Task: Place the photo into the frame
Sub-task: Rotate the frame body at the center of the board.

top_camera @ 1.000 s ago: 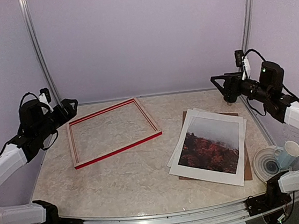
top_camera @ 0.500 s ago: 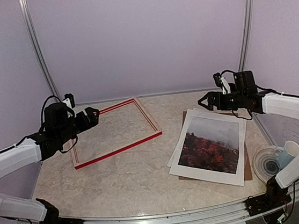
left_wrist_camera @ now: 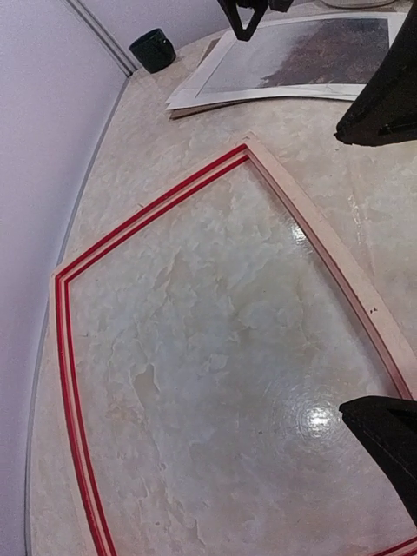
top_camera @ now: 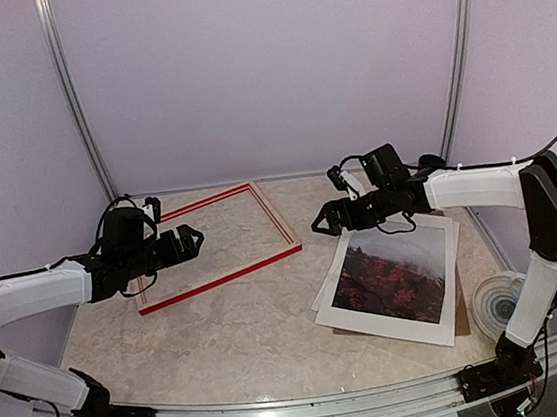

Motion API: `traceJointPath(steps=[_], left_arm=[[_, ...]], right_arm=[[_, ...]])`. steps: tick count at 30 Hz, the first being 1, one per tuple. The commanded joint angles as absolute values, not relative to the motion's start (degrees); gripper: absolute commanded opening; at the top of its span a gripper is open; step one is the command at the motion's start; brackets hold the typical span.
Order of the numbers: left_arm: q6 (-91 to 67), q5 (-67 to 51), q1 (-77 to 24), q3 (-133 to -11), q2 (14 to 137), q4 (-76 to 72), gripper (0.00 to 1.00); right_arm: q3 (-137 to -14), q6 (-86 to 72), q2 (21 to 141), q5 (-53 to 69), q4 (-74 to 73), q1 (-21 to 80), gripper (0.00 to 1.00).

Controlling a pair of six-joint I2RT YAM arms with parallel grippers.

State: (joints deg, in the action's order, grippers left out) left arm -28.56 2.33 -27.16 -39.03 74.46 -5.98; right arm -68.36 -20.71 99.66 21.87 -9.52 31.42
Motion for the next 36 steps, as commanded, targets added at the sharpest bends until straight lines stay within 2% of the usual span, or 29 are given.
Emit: traceJointPath(steps=[1,10,18,36], left_arm=[[-28.78,-2.57,-27.52,-37.82,75.50,-6.72,0.99],[-28.57,-4.07,-26.19,-36.68,79.82,-7.35,0.99],[-28.45,-0.75,-24.97,-36.04,83.34,-7.14,0.99],[-29.53,-3.87,-24.43,-35.26,86.98,-8.00,0.99]], right_arm=[[-73.15,-21.18,104.45,22.55,-10.90,35.61,0.99],[-81.55,-22.29,114.62,24.57,-11.19,40.42,0.99],[-86.86,-23.47,120.48,24.15,-11.76,41.36,0.99],[-90.27,-26.00,127.09,25.12,-11.81,41.86,0.99]])
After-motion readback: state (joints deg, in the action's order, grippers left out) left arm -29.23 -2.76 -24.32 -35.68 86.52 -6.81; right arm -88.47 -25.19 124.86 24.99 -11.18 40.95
